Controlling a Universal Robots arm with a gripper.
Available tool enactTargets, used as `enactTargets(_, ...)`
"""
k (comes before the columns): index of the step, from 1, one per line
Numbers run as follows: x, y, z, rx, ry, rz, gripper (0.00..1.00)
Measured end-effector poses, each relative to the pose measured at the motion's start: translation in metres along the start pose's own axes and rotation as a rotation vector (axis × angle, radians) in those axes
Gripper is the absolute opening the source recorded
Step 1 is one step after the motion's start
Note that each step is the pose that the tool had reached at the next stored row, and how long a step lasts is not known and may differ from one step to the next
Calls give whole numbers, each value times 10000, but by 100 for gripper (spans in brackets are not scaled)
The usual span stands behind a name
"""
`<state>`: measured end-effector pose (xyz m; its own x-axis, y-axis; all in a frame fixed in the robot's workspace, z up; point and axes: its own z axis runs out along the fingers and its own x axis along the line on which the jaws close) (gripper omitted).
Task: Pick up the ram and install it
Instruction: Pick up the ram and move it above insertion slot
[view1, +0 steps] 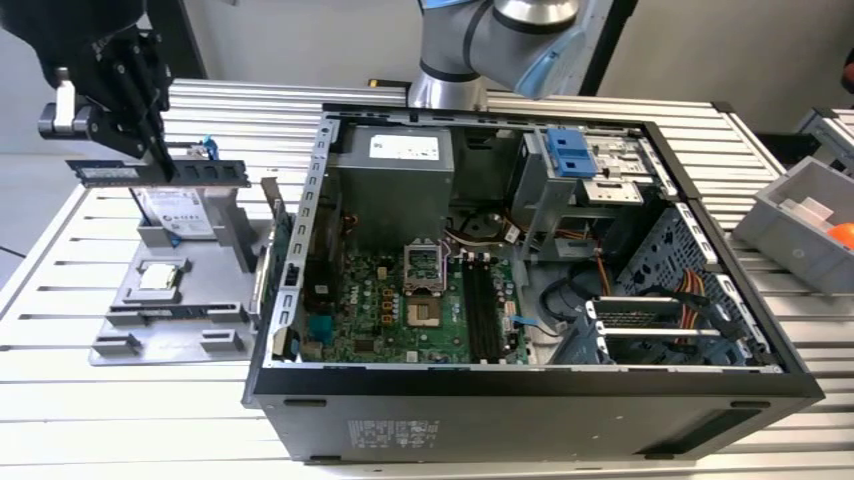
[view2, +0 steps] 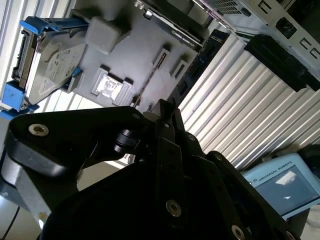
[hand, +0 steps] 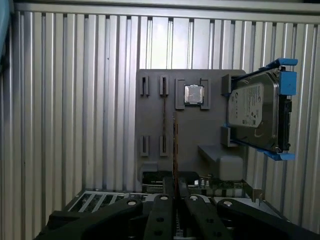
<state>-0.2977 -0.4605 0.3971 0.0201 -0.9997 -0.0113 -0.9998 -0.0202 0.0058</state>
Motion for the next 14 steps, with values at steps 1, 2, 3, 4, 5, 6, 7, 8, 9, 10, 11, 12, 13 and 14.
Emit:
enactTargets(1, -6, -7, 0, 0, 1, -1, 0)
enactTargets(2, -14, -13, 0, 0, 3, 0, 0)
enactTargets(3, -20, -19, 0, -1, 4, 0, 0)
enactTargets(4, -27, -24, 0, 0, 5, 0, 0)
enactTargets(5, -34, -31, 0, 0, 6, 0, 0)
enactTargets(6, -40, -37, 0, 0, 8, 0, 0)
enactTargets(7, -48, -43, 0, -1, 10, 0, 0)
enactTargets(8, -58, -48, 0, -1, 13, 2, 0)
enactTargets(9, -68, -53, 0, -1, 16, 1, 0)
enactTargets(10, -79, -57, 1, 0, 19, 1, 0)
enactTargets(11, -90, -62, 0, -1, 24, 1, 0)
enactTargets(12, -99, -69, 1, -1, 27, 1, 0)
enactTargets(13, -106, -81, 1, 0, 29, -1, 0)
enactTargets(14, -107, -97, 1, -2, 30, 0, 0)
